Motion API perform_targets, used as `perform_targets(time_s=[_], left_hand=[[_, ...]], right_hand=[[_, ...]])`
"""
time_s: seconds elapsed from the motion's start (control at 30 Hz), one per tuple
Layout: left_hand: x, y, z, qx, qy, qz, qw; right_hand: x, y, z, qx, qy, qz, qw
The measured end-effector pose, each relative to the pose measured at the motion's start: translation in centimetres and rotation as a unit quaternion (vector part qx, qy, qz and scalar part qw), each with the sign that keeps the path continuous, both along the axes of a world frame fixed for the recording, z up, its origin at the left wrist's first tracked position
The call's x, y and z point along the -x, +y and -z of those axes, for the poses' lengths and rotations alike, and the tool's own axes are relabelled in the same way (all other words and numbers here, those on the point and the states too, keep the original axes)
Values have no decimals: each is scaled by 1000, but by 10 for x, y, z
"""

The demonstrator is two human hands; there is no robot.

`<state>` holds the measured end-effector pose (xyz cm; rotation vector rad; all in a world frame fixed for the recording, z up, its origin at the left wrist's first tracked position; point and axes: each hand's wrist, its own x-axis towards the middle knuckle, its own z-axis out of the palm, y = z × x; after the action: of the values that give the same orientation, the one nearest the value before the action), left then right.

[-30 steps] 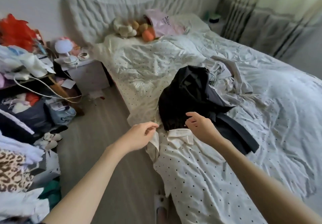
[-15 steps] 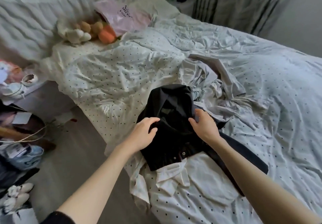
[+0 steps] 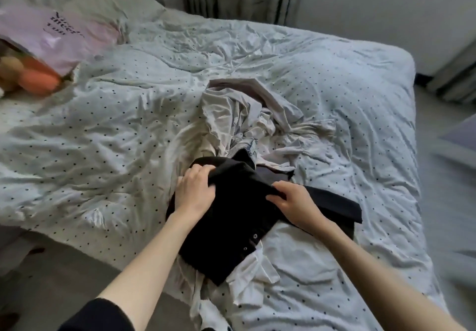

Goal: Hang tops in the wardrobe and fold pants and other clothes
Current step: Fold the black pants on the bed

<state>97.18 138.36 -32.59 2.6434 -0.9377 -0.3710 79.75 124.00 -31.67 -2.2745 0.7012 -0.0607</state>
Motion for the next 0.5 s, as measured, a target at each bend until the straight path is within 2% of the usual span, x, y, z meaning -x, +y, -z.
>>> perform_targets(time_s=[0.2,0.33,0.43,0.5], left_hand=[[34,-26,-20,120,18,106,987],[37,-65,-69,236,51,126,962],[47,-97,-109,300,78,146,939],[60,-118,-135,333,79,163,926]], right_hand=[[47,-21,-26,19,-35,189,981],[54,-46,-71,48,-143,332,931],[60,-70,-115,34,-226,382,895],[75,-85,-148,69,-265,403,873]])
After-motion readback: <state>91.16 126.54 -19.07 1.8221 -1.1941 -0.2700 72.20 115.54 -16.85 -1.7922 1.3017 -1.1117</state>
